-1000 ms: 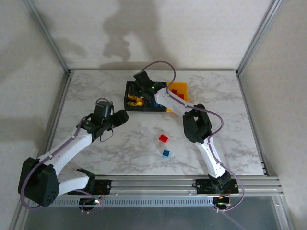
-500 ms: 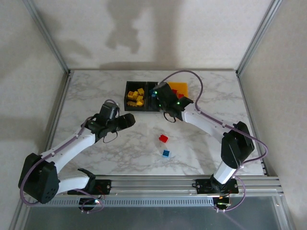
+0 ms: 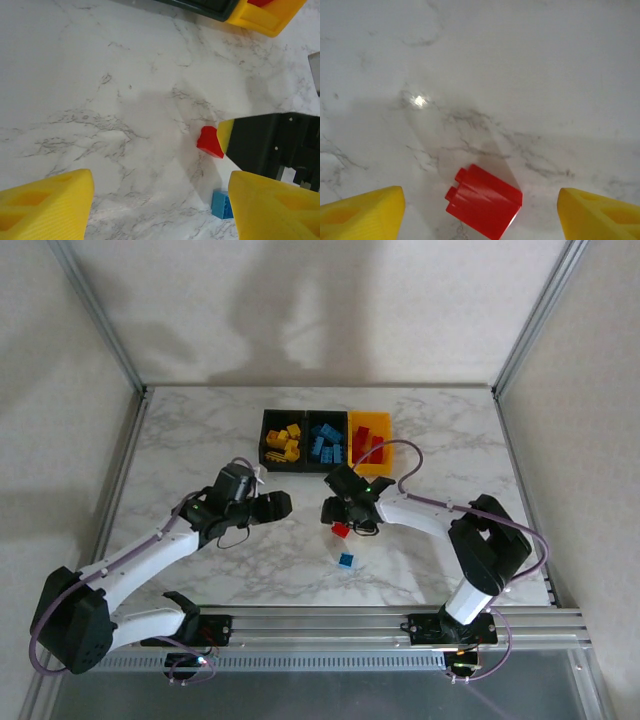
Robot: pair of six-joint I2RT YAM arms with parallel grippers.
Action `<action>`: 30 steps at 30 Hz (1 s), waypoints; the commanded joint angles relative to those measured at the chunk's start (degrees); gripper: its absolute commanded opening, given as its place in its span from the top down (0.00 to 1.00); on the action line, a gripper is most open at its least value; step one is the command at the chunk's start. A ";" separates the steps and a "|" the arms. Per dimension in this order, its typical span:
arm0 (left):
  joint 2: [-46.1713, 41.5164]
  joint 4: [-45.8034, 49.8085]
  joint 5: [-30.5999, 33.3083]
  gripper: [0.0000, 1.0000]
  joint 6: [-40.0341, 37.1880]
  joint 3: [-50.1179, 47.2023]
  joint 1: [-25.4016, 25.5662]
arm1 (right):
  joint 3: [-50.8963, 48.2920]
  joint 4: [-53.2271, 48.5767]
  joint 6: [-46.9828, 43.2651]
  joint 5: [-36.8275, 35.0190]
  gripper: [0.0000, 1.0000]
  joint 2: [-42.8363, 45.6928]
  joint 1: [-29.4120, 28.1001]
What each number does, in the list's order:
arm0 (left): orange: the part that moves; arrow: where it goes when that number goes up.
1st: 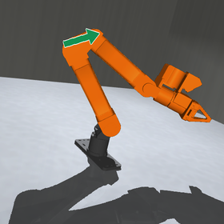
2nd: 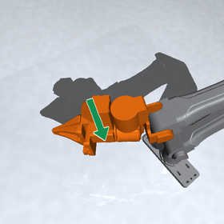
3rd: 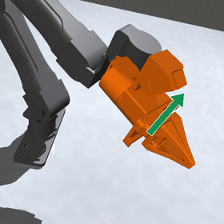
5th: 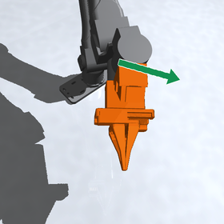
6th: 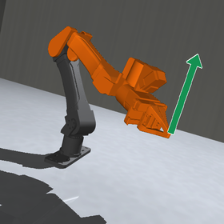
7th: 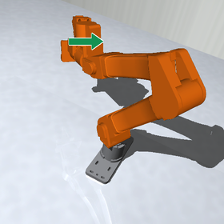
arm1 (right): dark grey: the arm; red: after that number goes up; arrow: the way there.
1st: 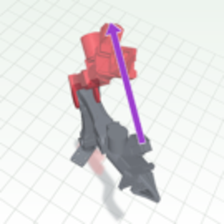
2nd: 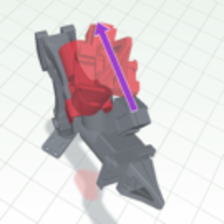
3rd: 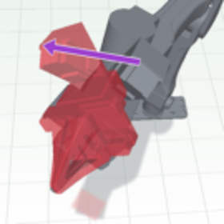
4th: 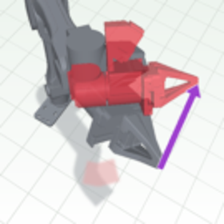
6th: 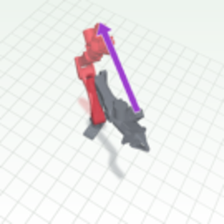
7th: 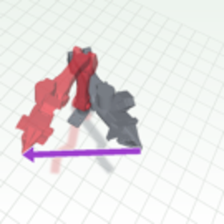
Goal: Sort the legos into containers by color
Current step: Pick up the lego from the center of the table.
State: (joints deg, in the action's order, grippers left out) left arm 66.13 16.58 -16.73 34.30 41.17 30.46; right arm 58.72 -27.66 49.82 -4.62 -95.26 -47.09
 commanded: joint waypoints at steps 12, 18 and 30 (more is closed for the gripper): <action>-0.73 -0.58 0.55 0.28 -0.03 -2.14 0.39 | -0.56 0.91 6.17 1.26 0.34 -6.60 -2.35; -0.84 -1.13 0.72 0.28 0.41 -2.80 0.39 | 1.40 -0.98 4.73 -1.22 0.58 -6.35 -2.41; 0.27 -3.21 0.47 0.29 2.38 -0.18 0.64 | 8.17 -5.21 -1.15 -7.74 0.60 -2.29 0.42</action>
State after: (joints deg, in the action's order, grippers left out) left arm 66.15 15.20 -16.69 35.40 39.22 30.57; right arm 64.45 -30.57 51.22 -9.28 -99.88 -48.18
